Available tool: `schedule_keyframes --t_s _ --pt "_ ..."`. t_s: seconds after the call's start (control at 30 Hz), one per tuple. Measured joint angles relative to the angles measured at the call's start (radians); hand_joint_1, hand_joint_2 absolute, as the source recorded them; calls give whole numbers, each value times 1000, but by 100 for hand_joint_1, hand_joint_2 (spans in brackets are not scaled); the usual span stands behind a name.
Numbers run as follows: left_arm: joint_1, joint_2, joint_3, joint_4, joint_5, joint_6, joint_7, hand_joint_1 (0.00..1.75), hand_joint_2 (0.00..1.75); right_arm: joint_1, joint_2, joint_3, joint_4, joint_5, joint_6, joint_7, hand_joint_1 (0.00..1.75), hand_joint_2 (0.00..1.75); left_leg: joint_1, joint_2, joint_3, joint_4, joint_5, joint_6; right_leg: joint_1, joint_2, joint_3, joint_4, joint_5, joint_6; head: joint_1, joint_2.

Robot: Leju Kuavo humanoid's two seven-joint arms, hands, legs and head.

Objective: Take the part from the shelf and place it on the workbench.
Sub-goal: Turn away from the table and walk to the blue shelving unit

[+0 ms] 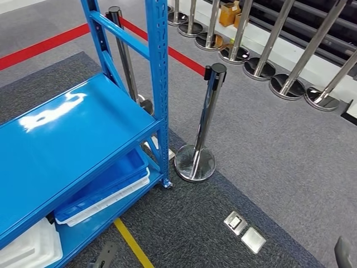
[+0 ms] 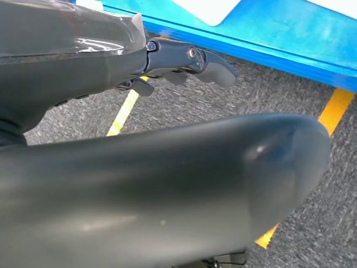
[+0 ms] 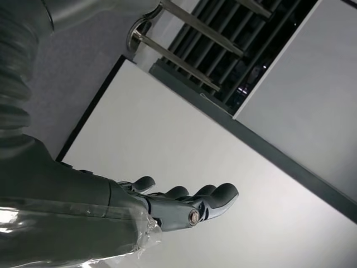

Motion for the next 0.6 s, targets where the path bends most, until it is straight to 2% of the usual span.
schedule_keyframes --t_s 0.03,0.07,0.1,0.13,0.17,0.2,0.23,0.27,0.3,0.33,0.4,0.47,0.5,0.53,0.57,0.6 --pt "1 0 0 0 0 0 0 0 0 0 0 -2 2 1 1 0 0 175 -2 -11 1 0 0 1 1 2 -22 39 -4 -2 0 0" --pt "1 0 0 0 0 0 0 0 0 0 1 -4 3 1 1 0 0 175 -4 -22 2 0 0 1 2 5 -27 38 14 -6 0 0" --pt "2 0 1 0 0 0 0 0 0 0 2 -6 4 2 2 0 0 175 -6 -34 5 0 0 1 3 9 -12 -4 49 -11 0 0" --pt "1 0 1 0 0 0 0 0 0 0 4 -7 4 2 2 0 0 175 -6 -47 7 0 0 1 5 22 17 -73 92 -18 0 0" --pt "1 -1 1 0 -1 -1 0 0 0 0 5 -9 4 3 3 0 0 175 -7 -58 7 1 0 1 6 43 45 -141 124 -24 -1 0" --pt "0 -2 1 0 -1 -1 0 0 0 1 7 -10 4 3 4 0 0 175 -7 -69 5 2 0 -1 7 61 67 -196 145 -27 -1 0" --pt "0 -2 1 0 -1 -1 1 0 0 1 8 -10 4 4 6 0 0 175 -6 -79 2 3 1 -4 8 75 79 -227 152 -29 -1 0" --pt "1 -3 1 0 -1 -1 1 0 0 1 10 -11 4 4 8 0 0 175 -4 -87 -2 3 2 -8 8 79 82 -236 149 -29 -1 0" --pt "3 -3 1 0 -1 -1 2 0 0 0 12 -11 4 4 11 -1 0 175 -2 -96 -6 2 4 -13 9 71 83 -242 149 -30 -1 0" --pt "6 -3 1 0 0 -1 2 0 0 -2 14 -11 4 4 14 0 0 175 -1 -96 -8 3 2 -18 7 61 85 -246 152 -33 -2 0" --pt "6 -2 1 0 0 -1 2 0 0 -5 21 -12 5 5 18 -1 0 175 -3 -64 -26 42 -28 -27 3 38 89 -256 156 -42 -4 0" --pt "3 -2 1 0 -1 -1 3 0 0 -6 28 -12 9 6 21 -1 0 175 -1 -22 -79 157 -92 -37 1 11 90 -259 157 -47 -6 0" --pt "2 -2 1 0 -1 -1 3 0 0 -6 30 -13 12 6 22 -1 0 175 3 -15 -109 223 -118 -42 1 -2 90 -259 156 -47 -6 0" --pt "3 -2 1 0 -1 -1 3 0 0 -7 32 -13 15 6 23 0 0 175 7 -10 -130 267 -130 -47 0 -15 91 -259 155 -46 -6 0" --pt "4 -2 2 0 -1 -1 3 0 0 -8 33 -13 18 6 25 0 0 175 10 -7 -133 276 -123 -51 -1 -27 92 -259 153 -44 -6 0" --pt "6 -2 2 0 -1 -1 4 0 0 -9 35 -14 21 6 25 0 0 175 14 -2 -116 244 -98 -54 -2 -37 94 -258 151 -41 -6 0"
